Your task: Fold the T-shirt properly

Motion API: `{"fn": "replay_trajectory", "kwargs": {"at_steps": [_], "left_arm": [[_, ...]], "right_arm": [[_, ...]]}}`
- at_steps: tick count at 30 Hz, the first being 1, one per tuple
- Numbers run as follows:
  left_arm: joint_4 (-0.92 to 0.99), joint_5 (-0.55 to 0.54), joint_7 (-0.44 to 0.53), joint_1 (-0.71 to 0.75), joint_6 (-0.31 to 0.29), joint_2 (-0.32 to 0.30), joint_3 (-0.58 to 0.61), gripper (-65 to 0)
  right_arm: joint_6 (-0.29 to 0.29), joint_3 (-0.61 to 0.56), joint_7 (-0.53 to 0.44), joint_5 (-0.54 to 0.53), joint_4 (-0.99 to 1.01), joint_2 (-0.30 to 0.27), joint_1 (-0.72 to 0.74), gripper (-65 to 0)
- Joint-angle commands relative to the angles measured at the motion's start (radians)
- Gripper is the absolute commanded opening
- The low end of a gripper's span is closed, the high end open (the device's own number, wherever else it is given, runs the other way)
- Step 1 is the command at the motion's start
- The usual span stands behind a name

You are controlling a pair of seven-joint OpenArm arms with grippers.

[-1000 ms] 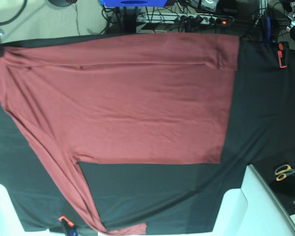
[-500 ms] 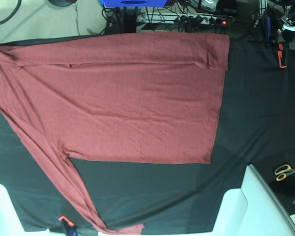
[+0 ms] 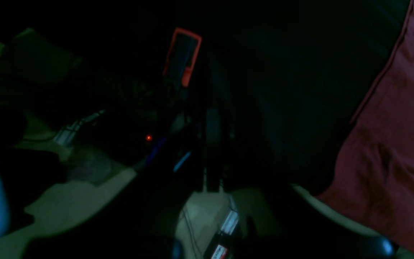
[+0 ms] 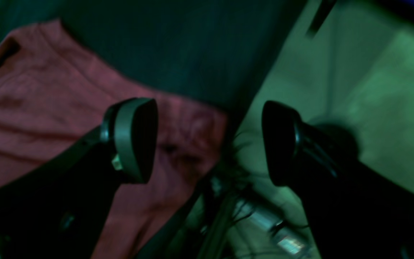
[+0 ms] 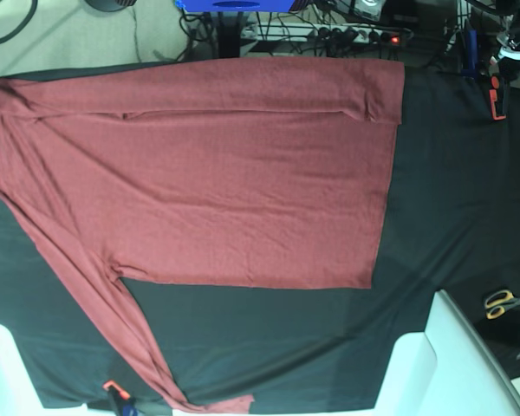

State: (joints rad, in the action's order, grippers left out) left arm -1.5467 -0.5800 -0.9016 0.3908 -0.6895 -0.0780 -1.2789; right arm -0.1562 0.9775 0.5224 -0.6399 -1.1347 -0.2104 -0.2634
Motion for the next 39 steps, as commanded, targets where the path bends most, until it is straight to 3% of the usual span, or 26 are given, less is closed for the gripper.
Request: {"fn": "replay_trajectory", "kwargs": {"at_steps": [1,3,6,9,13,16,20,23,39], "left_arm": [[-0.019,-0.015,0.019,-0.002,-0.009,-0.024,-0.005,-65.0],[-0.013,-0.01,0.016,-0.006,-0.009,-0.046,0.009,-65.0],[-0.019,-0.008,0.019,0.004,-0.009,-0.085,0.132,-65.0],[-0.018,-0.008,0.022,-0.006,-0.009,-0.108,0.23,-65.0],[-0.022,-0.008,0.022,-0.066,-0.009,-0.131,0.315,-65.0],[-0.025,-0.008,0.017,-0.099,-0.009,-0.147,0.362,-65.0],[-0.024,-0.008,0.017,-0.109,-0.009,-0.167,0.377,-65.0],[-0.018,-0.008,0.019,-0.106,-0.009,-0.168,0.371,-65.0],[0.005,-0.008,0.02,-0.109,-0.009,-0.185,0.377,-65.0]], "right_arm": [[-0.007,-0.001,-0.038,0.012,-0.018,-0.045,0.006,-21.8],[-0.03,-0.006,-0.044,0.053,-0.018,-0.065,0.028,-21.8],[-0.184,-0.091,-0.046,0.134,-0.017,-0.119,0.092,-22.2],[-0.268,-0.191,-0.049,0.217,-0.011,-0.154,0.177,-22.4],[-0.276,-0.299,-0.074,0.343,0.04,-0.171,0.299,-22.4],[-0.276,-0.358,-0.147,0.426,0.224,-0.199,0.411,-22.4],[-0.276,-0.498,-0.308,0.454,0.528,-0.252,0.539,-22.4],[-0.276,-0.573,-0.387,0.454,0.582,-0.263,0.554,-22.4],[-0.274,-0.607,-0.385,0.454,0.543,-0.26,0.553,-22.4]]}}
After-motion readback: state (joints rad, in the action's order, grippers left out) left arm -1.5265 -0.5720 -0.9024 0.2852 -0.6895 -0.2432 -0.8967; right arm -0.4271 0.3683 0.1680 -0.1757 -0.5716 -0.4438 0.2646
